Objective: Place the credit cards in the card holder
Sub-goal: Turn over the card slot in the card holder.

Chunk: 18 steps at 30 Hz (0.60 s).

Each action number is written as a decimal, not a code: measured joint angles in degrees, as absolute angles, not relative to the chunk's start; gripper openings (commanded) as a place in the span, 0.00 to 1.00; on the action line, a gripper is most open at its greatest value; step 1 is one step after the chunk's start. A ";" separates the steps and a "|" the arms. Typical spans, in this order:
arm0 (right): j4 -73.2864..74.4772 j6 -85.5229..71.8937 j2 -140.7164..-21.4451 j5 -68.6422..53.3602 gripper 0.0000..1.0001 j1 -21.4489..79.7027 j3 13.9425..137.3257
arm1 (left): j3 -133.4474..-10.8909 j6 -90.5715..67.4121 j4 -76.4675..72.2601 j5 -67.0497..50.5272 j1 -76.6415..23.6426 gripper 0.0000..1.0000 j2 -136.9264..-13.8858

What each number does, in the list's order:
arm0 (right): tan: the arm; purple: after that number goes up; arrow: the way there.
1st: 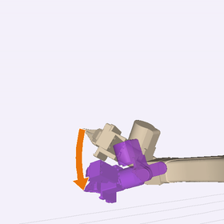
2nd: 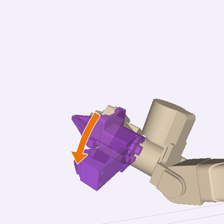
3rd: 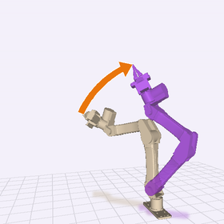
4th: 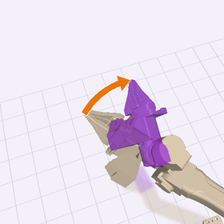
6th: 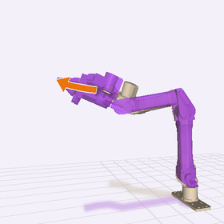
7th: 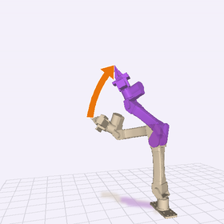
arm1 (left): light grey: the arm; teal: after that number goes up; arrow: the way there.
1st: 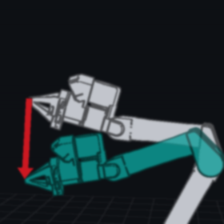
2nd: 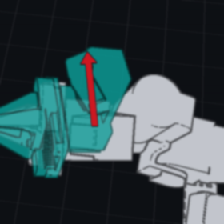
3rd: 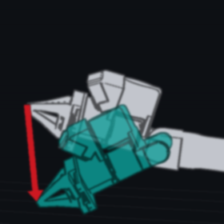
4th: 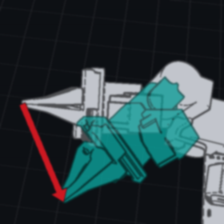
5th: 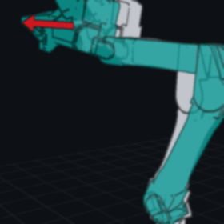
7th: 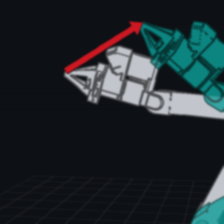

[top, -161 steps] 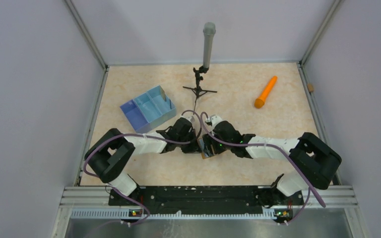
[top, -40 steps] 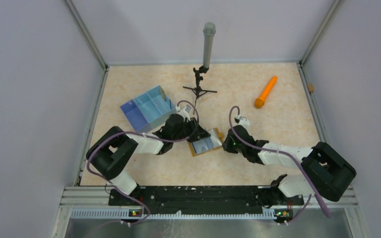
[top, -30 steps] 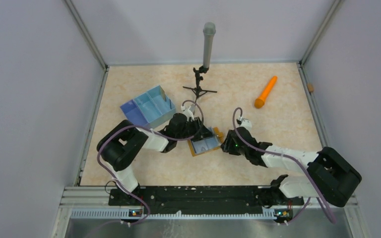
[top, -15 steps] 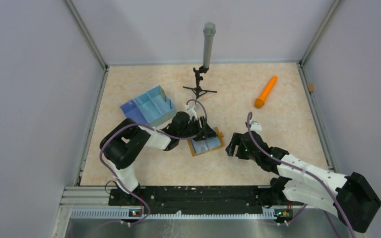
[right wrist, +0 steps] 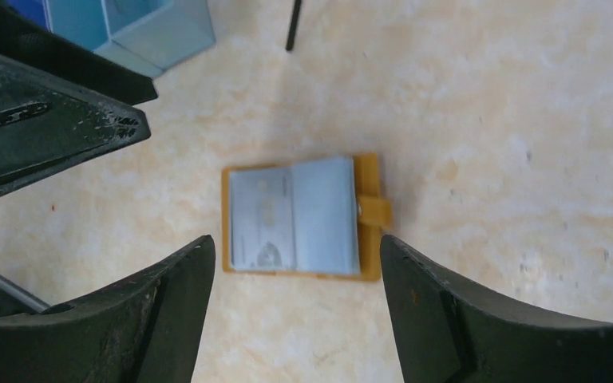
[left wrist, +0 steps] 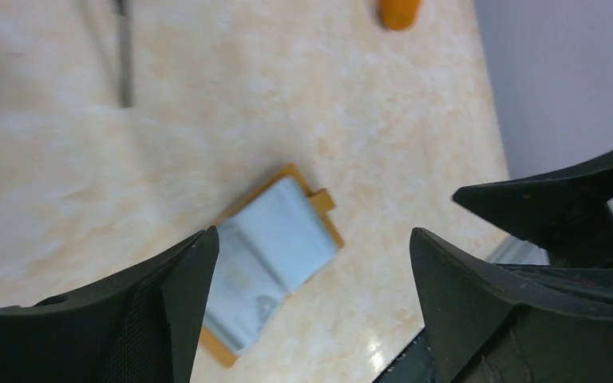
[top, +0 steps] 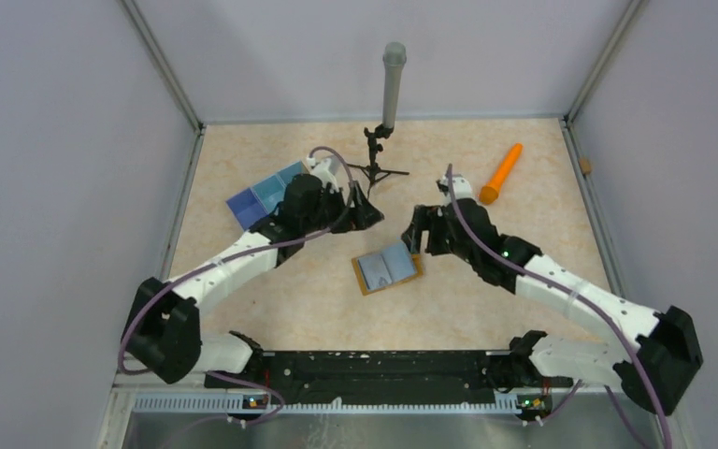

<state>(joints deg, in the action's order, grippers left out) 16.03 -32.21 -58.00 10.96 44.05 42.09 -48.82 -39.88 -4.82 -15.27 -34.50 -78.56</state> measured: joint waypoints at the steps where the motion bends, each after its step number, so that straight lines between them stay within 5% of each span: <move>1: 15.79 -30.81 -61.19 10.83 0.73 43.94 45.34 | -49.78 -38.74 -1.67 -14.66 -32.73 0.95 -77.12; 11: 11.25 -21.19 -88.88 2.87 0.57 41.34 65.23 | -54.63 -26.96 29.98 -9.47 -10.87 0.99 -65.84; 18: 8.69 -18.55 -104.01 -2.31 0.55 41.34 78.43 | -54.61 -19.66 34.57 1.08 -6.31 0.99 -57.41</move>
<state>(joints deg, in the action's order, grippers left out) 8.69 -18.55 -104.01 -2.31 41.34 78.43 -54.61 -19.66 34.57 1.08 -6.31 -57.41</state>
